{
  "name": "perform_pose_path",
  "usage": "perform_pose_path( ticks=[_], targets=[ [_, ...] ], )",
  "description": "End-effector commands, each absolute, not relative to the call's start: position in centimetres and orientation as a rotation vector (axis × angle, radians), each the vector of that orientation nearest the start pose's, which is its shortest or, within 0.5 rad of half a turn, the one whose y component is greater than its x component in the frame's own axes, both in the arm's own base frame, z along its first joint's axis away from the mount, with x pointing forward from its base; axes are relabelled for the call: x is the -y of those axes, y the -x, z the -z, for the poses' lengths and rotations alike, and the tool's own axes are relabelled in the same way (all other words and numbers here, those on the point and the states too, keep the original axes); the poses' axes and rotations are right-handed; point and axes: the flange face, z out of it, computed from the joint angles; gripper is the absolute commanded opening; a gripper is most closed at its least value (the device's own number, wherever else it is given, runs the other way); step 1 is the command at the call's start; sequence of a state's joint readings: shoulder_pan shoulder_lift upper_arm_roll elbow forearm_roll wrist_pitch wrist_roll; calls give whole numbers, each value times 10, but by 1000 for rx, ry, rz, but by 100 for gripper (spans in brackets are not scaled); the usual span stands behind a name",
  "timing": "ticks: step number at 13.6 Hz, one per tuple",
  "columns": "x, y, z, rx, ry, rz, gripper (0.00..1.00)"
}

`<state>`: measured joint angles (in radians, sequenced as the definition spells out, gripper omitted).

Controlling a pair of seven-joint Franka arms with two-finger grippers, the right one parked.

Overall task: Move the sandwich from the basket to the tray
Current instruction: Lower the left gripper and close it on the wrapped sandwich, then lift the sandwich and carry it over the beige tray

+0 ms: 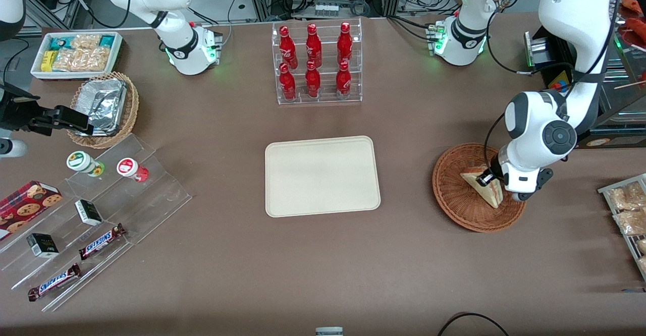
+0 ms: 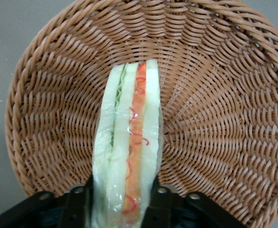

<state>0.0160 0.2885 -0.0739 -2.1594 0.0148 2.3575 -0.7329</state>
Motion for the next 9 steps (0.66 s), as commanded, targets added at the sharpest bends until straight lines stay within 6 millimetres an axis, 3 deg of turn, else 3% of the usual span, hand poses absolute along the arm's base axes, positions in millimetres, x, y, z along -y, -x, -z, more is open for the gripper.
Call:
perform_pose_path(
  ticks=[1, 5, 9],
  targets=[
    [35, -555, -300, 1000, 2932, -164, 0],
    [68, -572, -340, 723, 3005, -180, 0],
    [140, -585, -356, 411, 3076, -143, 0]
  ],
)
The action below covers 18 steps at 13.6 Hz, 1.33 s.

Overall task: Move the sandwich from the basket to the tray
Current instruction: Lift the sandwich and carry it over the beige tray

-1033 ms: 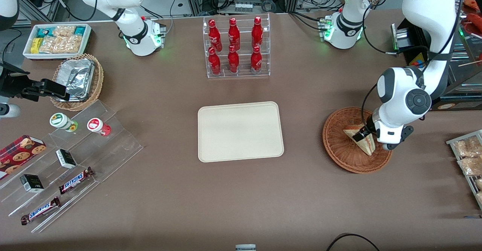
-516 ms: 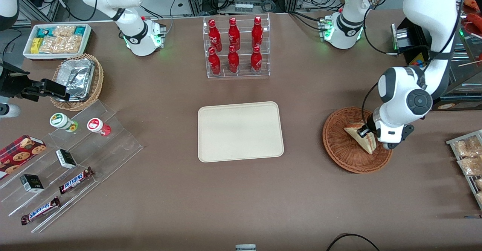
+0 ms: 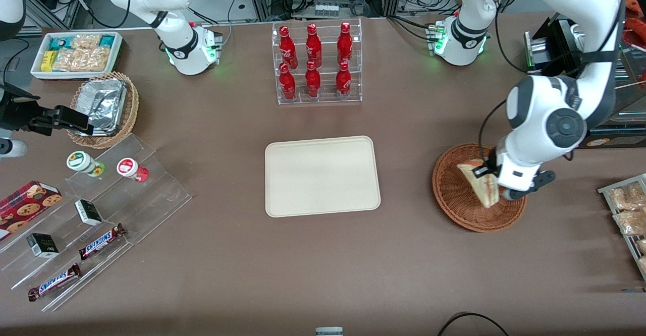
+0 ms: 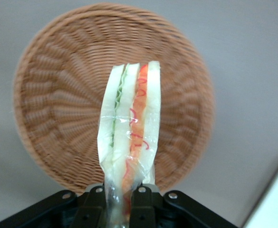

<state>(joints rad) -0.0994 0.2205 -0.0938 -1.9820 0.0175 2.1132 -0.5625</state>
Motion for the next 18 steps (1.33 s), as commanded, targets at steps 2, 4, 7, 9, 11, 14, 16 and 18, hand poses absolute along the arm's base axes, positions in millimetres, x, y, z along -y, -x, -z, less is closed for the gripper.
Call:
perform_pose_path(
  ticks=[2, 4, 7, 9, 11, 14, 16, 18],
  targets=[
    [175, -586, -355, 272, 3079, -200, 0],
    [240, -577, -347, 89, 3081, -224, 0],
    [319, -562, -337, 72, 3076, -232, 0],
    [363, -552, -330, 79, 3070, -216, 0],
    [398, -545, -323, 61, 3078, -210, 0],
    [451, -530, -306, 82, 3077, -198, 0],
    [474, -526, -293, 115, 3074, -195, 0],
    [494, -522, -285, 126, 3078, -184, 0]
  ],
)
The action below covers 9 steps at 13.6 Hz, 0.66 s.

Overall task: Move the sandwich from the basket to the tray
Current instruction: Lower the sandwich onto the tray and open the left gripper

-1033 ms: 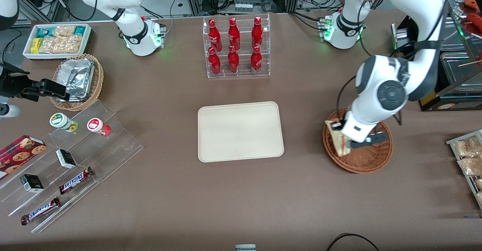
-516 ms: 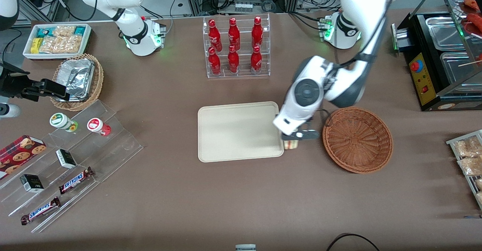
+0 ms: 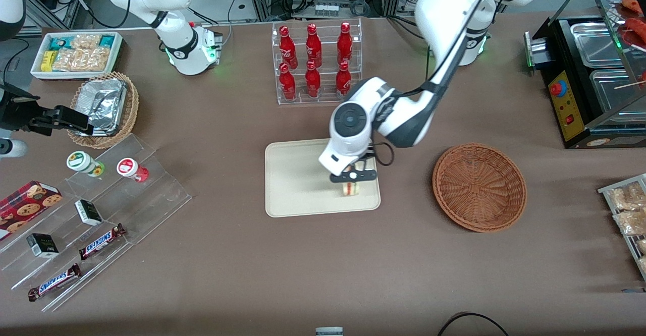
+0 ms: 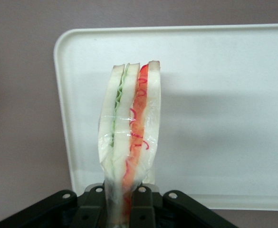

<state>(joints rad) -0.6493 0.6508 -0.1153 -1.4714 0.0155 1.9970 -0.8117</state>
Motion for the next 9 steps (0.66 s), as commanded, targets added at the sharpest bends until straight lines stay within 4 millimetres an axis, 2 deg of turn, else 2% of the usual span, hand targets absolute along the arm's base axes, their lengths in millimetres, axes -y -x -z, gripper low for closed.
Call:
perform_pose_path(
  ticks=[1, 8, 9],
  targets=[
    [501, -520, -280, 120, 3077, -183, 0],
    [514, -515, -248, 138, 3066, -207, 0],
    [516, -516, -250, 140, 3070, -201, 0]
  ],
)
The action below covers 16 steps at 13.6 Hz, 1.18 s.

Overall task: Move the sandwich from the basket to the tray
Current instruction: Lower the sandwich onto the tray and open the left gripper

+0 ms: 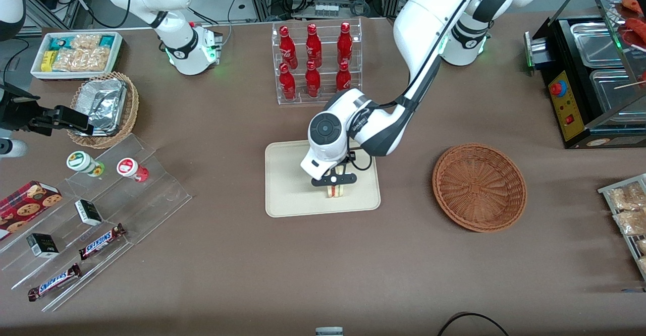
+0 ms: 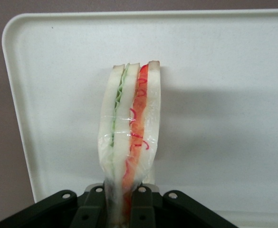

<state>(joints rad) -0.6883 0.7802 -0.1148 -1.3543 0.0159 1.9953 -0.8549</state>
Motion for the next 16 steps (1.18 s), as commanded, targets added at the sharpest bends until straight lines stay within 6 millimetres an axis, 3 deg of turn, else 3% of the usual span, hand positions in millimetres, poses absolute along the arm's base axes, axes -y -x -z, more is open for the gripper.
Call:
perform_pose_path(
  ticks=[1, 4, 5, 6, 8, 11, 14, 16],
  targets=[
    [518, -515, -246, 144, 3067, -203, 0],
    [521, -517, -235, 200, 3061, -205, 0],
    [521, -517, -235, 203, 3066, -199, 21],
    [521, -518, -238, 201, 3071, -193, 97],
    [521, -520, -251, 207, 3077, -181, 100],
    [513, -526, -297, 219, 3095, -156, 100],
    [497, -536, -344, 237, 3105, -133, 100],
    [469, -550, -378, 283, 3083, -87, 100]
  ],
)
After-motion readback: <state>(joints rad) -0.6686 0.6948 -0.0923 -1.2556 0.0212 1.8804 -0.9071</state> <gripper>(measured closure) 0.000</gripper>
